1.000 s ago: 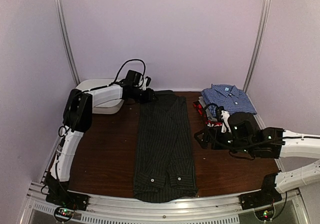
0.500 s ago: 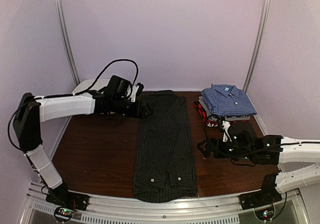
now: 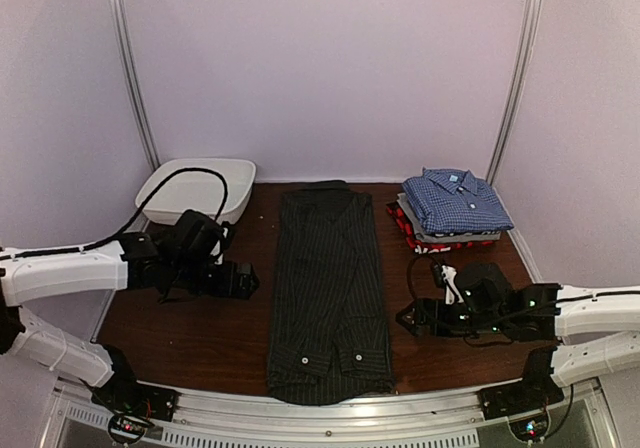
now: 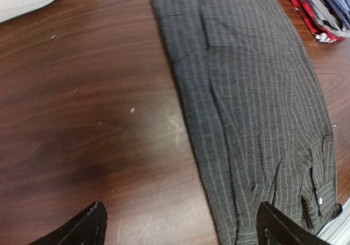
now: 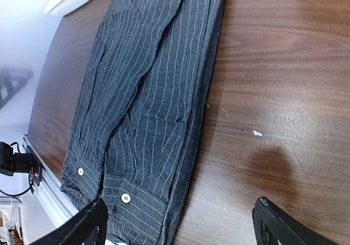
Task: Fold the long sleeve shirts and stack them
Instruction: Smooth out the rectangle-folded shirt at the center of the board, then pick up the rectangle-folded shirt from the center of the board.
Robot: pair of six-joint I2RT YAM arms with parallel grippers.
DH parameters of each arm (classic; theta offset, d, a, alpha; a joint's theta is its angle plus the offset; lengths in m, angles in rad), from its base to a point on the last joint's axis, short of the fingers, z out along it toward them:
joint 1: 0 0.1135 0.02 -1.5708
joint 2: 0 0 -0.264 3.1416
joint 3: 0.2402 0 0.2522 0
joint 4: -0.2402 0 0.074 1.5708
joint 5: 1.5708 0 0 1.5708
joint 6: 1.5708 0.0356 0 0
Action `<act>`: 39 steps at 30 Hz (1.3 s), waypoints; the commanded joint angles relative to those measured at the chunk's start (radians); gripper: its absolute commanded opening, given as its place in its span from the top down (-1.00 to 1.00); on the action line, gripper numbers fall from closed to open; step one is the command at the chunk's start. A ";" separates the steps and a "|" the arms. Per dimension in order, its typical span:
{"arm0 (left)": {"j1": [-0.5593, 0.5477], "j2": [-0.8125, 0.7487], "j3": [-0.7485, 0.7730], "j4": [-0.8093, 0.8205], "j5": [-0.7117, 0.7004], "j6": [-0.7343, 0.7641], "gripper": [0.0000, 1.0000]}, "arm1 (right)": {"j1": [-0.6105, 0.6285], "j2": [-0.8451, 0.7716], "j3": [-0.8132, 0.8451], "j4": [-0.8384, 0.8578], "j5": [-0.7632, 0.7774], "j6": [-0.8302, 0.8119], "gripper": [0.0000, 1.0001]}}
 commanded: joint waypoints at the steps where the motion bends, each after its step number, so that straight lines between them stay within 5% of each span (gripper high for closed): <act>1: 0.005 -0.146 -0.074 -0.111 -0.166 -0.150 -0.95 | 0.004 0.005 -0.034 0.041 -0.067 0.041 -0.84; 16: 0.002 -0.544 -0.400 0.042 0.269 -0.288 -0.95 | 0.175 0.183 -0.096 0.206 -0.210 0.190 -0.57; 26: -0.163 -0.339 -0.471 0.272 0.334 -0.404 -0.89 | 0.188 0.202 -0.169 0.338 -0.284 0.282 -0.45; 39: -0.253 -0.061 -0.443 0.480 0.405 -0.487 -0.17 | 0.193 0.228 -0.205 0.429 -0.294 0.325 -0.29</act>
